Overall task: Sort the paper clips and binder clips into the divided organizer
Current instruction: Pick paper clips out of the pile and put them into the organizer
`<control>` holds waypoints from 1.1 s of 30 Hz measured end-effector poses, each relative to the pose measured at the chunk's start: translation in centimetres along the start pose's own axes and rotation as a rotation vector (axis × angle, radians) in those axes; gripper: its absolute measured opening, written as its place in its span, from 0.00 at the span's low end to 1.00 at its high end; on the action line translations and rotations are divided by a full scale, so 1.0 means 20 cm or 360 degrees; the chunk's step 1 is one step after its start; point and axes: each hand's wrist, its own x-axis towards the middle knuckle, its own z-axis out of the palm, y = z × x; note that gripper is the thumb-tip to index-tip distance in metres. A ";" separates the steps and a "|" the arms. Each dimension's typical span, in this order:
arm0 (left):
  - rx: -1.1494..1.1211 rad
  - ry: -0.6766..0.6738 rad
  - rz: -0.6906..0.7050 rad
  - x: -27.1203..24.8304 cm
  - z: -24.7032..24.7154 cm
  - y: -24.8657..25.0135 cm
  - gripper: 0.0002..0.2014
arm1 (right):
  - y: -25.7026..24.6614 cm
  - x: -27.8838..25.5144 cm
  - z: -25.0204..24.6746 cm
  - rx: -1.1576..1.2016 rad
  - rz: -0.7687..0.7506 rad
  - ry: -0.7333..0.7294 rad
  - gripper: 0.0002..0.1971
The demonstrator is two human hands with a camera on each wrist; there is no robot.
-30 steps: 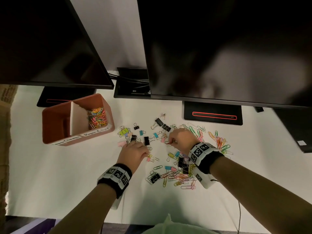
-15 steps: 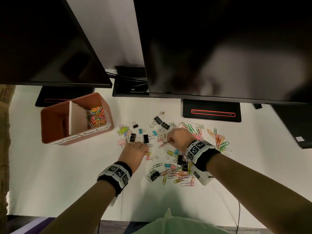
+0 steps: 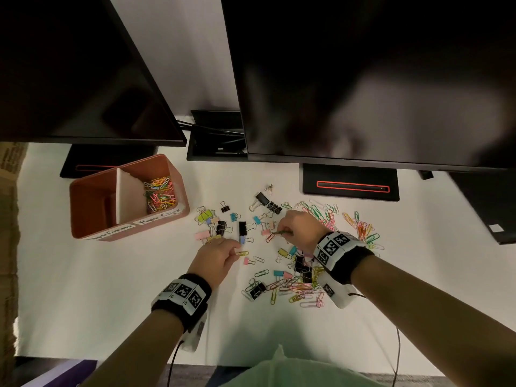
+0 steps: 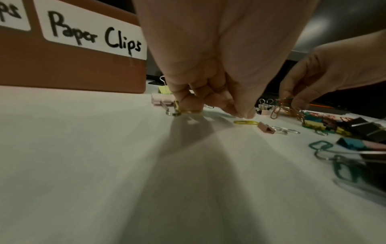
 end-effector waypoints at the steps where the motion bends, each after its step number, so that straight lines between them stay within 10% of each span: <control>1: 0.0027 -0.0014 0.0005 0.00 0.01 0.00 0.09 | 0.00 0.00 0.00 0.0002 -0.0004 0.0002 0.12; 21: -0.0122 -0.0216 0.0003 0.08 -0.01 0.12 0.06 | 0.00 0.03 0.02 -0.0107 0.0078 -0.0036 0.08; 33: 0.0671 -0.0503 0.0107 0.20 0.04 0.27 0.08 | 0.04 0.00 0.02 -0.0184 -0.0076 -0.0089 0.15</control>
